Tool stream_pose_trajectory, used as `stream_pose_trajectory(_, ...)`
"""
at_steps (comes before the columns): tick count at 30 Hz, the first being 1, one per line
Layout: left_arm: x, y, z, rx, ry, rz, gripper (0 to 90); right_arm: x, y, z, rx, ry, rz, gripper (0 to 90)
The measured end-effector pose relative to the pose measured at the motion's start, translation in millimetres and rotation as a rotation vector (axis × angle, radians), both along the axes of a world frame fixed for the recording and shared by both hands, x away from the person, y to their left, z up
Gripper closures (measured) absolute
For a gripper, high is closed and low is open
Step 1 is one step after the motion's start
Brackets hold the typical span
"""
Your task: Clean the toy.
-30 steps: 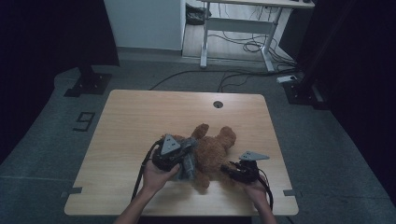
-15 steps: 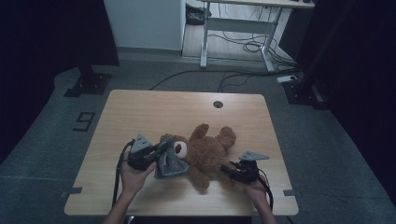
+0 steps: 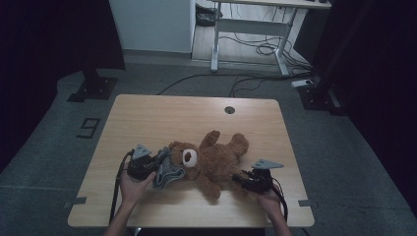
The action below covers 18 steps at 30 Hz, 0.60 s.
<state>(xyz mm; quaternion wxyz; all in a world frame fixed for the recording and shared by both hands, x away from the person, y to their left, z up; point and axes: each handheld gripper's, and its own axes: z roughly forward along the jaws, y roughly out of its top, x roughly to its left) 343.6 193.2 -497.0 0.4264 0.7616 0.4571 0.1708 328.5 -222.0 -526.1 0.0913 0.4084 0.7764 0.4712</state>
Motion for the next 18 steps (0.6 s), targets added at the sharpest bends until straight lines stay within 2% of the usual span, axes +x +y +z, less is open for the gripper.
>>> stream_pose_trajectory(4, 3.8, 0.1, -8.4, 0.044, 0.019, 0.010, 79.7, 0.1, -0.2, -0.3, 0.003, 0.004, 0.001, 63.7)
stream_pose_trajectory(9, 5.5, 4.6, -13.1, 0.031, 0.035, 0.016, 79.7, 0.2, -0.4, -0.5, 0.002, 0.005, 0.004, 63.6)
stream_pose_trajectory(12, 2.0, 5.0, -6.2, 0.013, 0.012, 0.016, 79.7, 0.5, -0.7, -0.6, 0.003, 0.004, 0.003, 63.5)
stream_pose_trajectory(15, -6.3, -1.8, 6.1, 0.016, -0.043, 0.000, 79.7, 0.3, -0.8, -0.3, -0.001, 0.004, 0.003, 63.5)
stream_pose_trajectory(18, -14.9, -12.1, 21.9, -0.001, -0.097, -0.025, 79.8, 0.3, -1.1, -0.1, -0.003, 0.005, 0.003, 63.5)
